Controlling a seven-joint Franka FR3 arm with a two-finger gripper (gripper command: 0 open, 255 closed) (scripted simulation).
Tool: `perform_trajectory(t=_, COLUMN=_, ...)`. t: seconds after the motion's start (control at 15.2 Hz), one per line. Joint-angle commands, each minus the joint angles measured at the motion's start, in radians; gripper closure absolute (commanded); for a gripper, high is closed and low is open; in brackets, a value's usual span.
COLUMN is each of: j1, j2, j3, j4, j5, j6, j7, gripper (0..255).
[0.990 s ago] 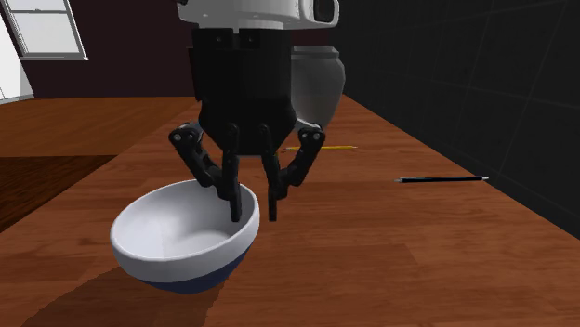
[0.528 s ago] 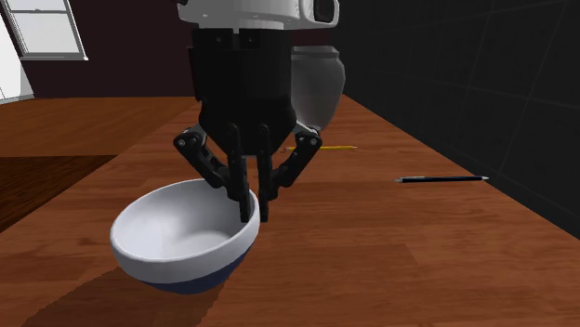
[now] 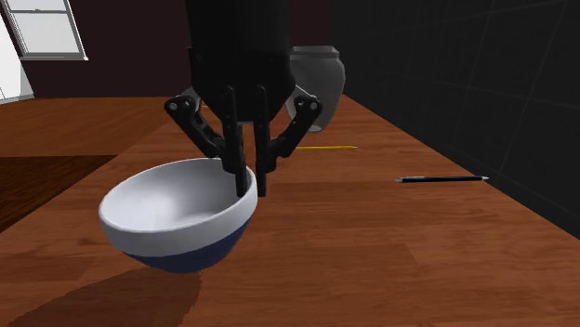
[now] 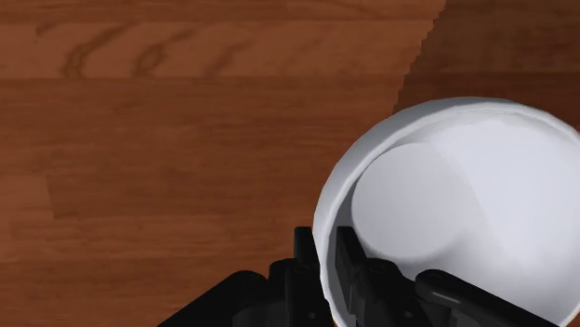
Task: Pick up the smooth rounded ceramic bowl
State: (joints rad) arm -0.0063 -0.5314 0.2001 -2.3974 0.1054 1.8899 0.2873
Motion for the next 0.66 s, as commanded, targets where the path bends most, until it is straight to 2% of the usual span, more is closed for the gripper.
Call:
perform_trajectory(t=0.0, j1=-0.002, j2=-0.002, j3=-0.003, j4=0.027, j5=-0.002, j6=-0.029, j7=-0.001, gripper=255)
perform_trajectory(t=0.46, j1=-0.004, j2=-0.004, j3=-0.010, j4=0.119, j5=-0.008, j6=-0.124, j7=0.000, gripper=255)
perform_trajectory(t=0.59, j1=-0.004, j2=-0.004, j3=-0.011, j4=0.121, j5=-0.008, j6=-0.126, j7=0.000, gripper=255)
